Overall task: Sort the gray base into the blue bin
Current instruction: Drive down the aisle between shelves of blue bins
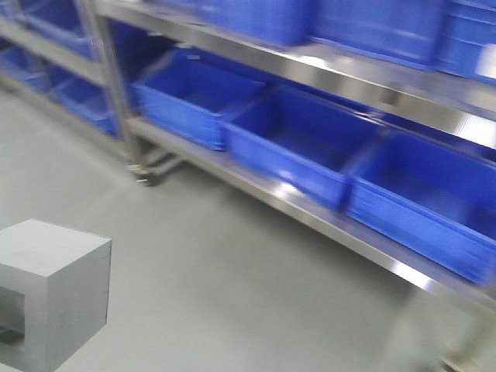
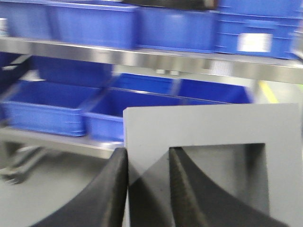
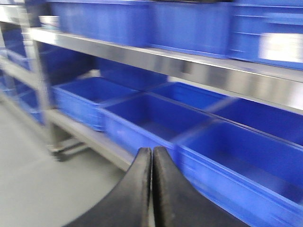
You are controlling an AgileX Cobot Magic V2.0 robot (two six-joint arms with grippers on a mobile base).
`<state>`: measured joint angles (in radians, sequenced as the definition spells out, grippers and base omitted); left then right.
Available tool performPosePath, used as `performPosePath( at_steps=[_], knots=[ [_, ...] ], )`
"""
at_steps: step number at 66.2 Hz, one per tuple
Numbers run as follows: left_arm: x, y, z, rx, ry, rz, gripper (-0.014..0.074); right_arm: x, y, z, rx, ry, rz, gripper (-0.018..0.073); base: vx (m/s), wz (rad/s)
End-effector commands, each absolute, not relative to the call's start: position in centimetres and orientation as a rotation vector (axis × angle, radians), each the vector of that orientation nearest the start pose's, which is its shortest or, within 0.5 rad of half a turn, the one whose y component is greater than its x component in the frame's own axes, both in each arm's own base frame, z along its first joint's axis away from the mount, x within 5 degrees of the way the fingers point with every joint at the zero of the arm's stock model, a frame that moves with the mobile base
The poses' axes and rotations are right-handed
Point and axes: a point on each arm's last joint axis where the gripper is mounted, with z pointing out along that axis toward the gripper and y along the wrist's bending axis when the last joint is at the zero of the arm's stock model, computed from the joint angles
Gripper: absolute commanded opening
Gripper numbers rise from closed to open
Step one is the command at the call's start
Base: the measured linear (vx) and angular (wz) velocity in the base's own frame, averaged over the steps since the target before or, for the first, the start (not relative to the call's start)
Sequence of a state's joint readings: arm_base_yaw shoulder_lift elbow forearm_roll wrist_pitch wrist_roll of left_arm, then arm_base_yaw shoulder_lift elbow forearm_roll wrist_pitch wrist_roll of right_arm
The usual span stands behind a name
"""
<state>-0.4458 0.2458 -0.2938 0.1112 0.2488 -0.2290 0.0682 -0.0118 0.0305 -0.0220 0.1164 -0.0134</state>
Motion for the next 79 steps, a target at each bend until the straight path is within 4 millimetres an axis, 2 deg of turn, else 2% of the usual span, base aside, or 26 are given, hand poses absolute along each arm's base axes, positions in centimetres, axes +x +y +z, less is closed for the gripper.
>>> performPosePath(
  at_steps=[1, 37, 79],
  knots=[
    [6.47, -2.99, 29.47, 0.241, 1.552, -0.445, -0.0006, 5.64, 0.34, 19.60, -0.088, 1.541, 0.008, -0.0009, 0.25, 0.96],
    [6.47, -2.99, 29.47, 0.241, 1.552, -0.445, -0.0006, 5.64, 0.34, 19.60, -0.088, 1.541, 0.008, -0.0009, 0.22, 0.81],
    [6.47, -2.99, 29.47, 0.241, 1.552, -0.445, -0.0006, 5.64, 0.34, 19.60, -0.088, 1.541, 0.008, -0.0009, 0.21, 0.56]
  ],
)
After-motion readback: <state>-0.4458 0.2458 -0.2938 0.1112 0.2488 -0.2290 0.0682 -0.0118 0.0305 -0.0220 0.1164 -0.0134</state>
